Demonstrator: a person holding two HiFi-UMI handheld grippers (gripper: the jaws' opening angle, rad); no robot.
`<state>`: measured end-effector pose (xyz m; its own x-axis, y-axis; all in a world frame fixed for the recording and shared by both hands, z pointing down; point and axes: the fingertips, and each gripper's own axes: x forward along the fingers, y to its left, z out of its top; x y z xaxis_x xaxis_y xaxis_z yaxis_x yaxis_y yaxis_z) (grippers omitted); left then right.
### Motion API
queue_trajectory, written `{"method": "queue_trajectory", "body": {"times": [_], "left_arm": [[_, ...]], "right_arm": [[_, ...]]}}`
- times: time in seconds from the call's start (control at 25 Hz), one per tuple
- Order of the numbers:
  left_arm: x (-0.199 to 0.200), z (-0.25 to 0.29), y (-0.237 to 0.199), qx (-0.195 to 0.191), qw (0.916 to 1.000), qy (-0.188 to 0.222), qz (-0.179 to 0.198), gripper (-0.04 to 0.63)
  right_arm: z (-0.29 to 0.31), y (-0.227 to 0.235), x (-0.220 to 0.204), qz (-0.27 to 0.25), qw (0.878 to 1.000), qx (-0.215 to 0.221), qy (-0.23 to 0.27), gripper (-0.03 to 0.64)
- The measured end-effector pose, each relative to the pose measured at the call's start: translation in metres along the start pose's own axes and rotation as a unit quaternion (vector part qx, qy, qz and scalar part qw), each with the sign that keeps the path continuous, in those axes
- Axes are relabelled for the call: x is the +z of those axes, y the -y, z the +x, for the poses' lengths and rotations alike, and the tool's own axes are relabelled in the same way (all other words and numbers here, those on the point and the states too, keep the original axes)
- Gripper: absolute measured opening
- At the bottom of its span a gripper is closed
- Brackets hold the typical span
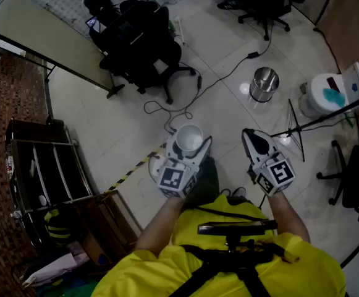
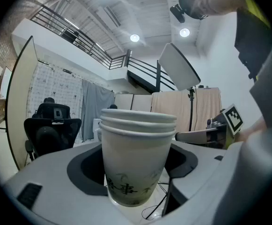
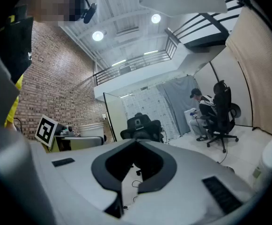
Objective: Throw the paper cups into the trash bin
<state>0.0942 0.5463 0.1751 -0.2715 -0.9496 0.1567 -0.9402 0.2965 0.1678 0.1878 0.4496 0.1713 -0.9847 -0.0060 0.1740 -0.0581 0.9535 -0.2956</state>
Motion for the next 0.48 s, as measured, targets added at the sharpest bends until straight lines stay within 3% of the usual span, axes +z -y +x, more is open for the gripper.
{"method": "queue_trajectory", "body": {"times": [0.24, 0.28, 0.48], "left_arm": [[0.024, 0.090, -0.104, -0.035, 0.9992, 0.004, 0.017, 0.333], [0.030, 0.106, -0.119, -0.046, 0.9988, 0.001, 0.018, 0.333], [0.045, 0.194, -0.163, -0.114, 0.9928, -0.030, 0.021, 0.333]], "right_arm": [[0.128, 0.046, 0.022, 0.021, 0.999, -0.032, 0.007, 0.034], [0.147, 0.053, 0.028, 0.021, 0.999, -0.040, 0.003, 0.013], [0.199, 0.111, 0.065, 0.029, 0.993, -0.114, 0.015, 0.031]]}}
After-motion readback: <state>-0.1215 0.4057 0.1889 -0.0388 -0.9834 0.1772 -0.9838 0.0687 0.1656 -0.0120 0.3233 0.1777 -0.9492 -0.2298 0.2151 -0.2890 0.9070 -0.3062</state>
